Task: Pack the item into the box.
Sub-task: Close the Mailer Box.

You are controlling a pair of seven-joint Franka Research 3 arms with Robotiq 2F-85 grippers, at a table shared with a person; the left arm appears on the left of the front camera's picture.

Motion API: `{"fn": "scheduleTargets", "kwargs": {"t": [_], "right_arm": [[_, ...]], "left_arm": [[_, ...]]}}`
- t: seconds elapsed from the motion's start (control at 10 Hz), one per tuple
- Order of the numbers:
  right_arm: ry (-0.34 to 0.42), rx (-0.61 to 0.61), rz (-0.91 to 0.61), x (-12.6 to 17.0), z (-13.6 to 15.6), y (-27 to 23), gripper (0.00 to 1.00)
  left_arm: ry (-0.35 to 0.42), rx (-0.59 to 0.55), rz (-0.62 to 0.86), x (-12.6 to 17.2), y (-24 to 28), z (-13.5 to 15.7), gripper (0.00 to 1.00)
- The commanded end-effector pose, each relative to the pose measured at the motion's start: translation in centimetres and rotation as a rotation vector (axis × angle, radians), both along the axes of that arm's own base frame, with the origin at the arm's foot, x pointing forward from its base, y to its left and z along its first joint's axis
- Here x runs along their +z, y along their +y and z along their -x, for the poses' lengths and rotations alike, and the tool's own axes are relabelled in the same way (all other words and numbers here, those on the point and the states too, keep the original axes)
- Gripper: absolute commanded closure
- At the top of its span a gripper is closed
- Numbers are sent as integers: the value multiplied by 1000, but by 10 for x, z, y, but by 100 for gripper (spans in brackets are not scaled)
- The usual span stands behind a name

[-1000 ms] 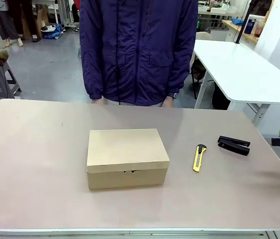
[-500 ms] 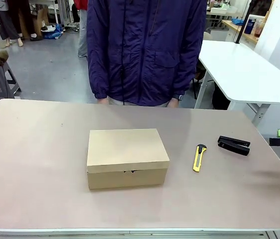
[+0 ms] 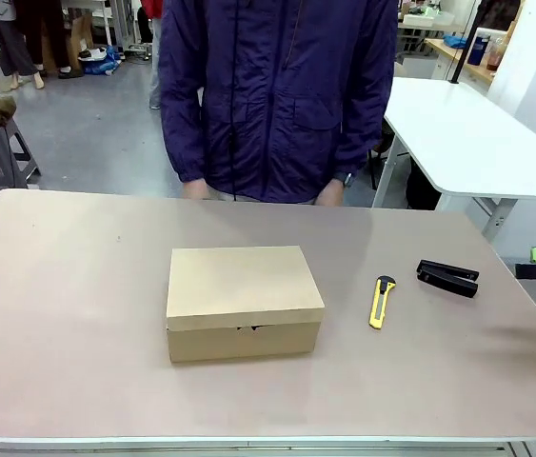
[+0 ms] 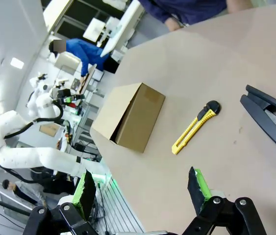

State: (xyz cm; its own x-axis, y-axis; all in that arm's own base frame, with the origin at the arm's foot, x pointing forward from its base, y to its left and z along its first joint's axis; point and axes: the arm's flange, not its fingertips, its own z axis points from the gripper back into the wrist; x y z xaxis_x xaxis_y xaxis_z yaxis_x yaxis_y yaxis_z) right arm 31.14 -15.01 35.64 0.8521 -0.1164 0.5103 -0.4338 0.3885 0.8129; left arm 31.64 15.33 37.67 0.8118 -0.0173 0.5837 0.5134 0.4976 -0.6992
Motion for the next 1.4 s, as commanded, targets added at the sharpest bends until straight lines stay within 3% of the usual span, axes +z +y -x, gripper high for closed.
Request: {"fn": "scheduleTargets", "kwargs": {"t": [0.0,1.3], "right_arm": [[-7,1,13,1,-1,1,0],[-7,1,13,1,-1,1,0]], "left_arm": [[1,3,3,3,2,3,0],[1,3,3,3,2,3,0]]}}
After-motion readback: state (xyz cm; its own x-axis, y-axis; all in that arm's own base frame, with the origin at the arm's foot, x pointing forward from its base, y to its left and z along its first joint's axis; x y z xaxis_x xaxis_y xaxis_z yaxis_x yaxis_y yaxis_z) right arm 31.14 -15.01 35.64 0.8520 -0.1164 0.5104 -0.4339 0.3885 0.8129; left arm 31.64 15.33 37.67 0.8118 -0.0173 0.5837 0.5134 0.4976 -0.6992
